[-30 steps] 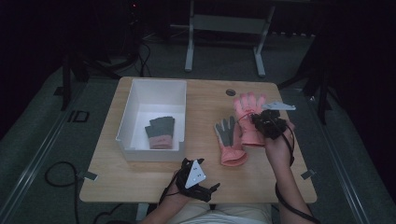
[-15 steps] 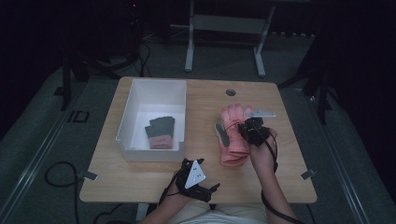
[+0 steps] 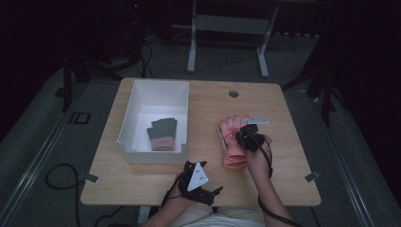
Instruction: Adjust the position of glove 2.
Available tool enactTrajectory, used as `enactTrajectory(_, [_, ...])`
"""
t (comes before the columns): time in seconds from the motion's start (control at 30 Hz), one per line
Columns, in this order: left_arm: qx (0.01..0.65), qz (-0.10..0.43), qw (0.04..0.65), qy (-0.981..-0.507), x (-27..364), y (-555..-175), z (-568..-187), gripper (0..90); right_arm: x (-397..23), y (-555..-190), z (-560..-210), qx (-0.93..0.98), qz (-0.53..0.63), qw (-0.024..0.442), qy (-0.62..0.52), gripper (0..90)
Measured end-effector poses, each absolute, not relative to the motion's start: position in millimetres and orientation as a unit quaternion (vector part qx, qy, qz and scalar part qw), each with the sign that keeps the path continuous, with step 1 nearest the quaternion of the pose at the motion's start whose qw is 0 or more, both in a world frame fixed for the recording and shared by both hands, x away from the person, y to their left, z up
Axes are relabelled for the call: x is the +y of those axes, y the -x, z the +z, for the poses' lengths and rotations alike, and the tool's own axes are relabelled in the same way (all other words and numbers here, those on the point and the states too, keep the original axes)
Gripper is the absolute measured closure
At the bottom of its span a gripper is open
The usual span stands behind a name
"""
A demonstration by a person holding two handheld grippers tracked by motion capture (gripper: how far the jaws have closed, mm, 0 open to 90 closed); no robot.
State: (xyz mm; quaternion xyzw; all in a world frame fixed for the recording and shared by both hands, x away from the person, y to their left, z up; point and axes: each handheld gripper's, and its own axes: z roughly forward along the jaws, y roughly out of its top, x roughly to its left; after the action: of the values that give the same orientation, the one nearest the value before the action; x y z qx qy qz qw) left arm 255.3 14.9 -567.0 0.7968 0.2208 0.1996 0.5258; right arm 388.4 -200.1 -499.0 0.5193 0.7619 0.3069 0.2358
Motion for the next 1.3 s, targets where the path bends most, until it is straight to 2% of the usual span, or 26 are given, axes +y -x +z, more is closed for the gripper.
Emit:
enactTrajectory(0.47, [0.222, 0.197, 0.524, -0.798, 14, -256, -567, 1.9, -199, -393, -516, 0.771, 0.299, 0.232, -0.512, 79.2])
enactTrajectory(0.63, [0.227, 0.197, 0.537, -0.789, 16, -256, -563, 1.9, -202, -390, -507, 0.77, 0.325, 0.219, -0.504, 64.6])
enactTrajectory(0.77, [0.228, 0.182, 0.555, -0.779, 20, -260, -552, 1.9, -208, -386, -495, 0.776, 0.337, 0.219, -0.487, 58.7])
enactTrajectory(0.97, [0.237, 0.186, 0.558, -0.774, 21, -265, -534, 4.4, -230, -376, -479, 0.775, 0.351, 0.232, -0.472, 57.1])
enactTrajectory(1.1, [0.249, 0.169, 0.555, -0.775, 10, -273, -508, 4.9, -244, -373, -471, 0.77, 0.353, 0.242, -0.473, 57.6])
enactTrajectory(1.3, [0.264, 0.169, 0.54, -0.781, -15, -303, -477, 12.5, -255, -378, -461, 0.771, 0.357, 0.252, -0.464, 62.0])
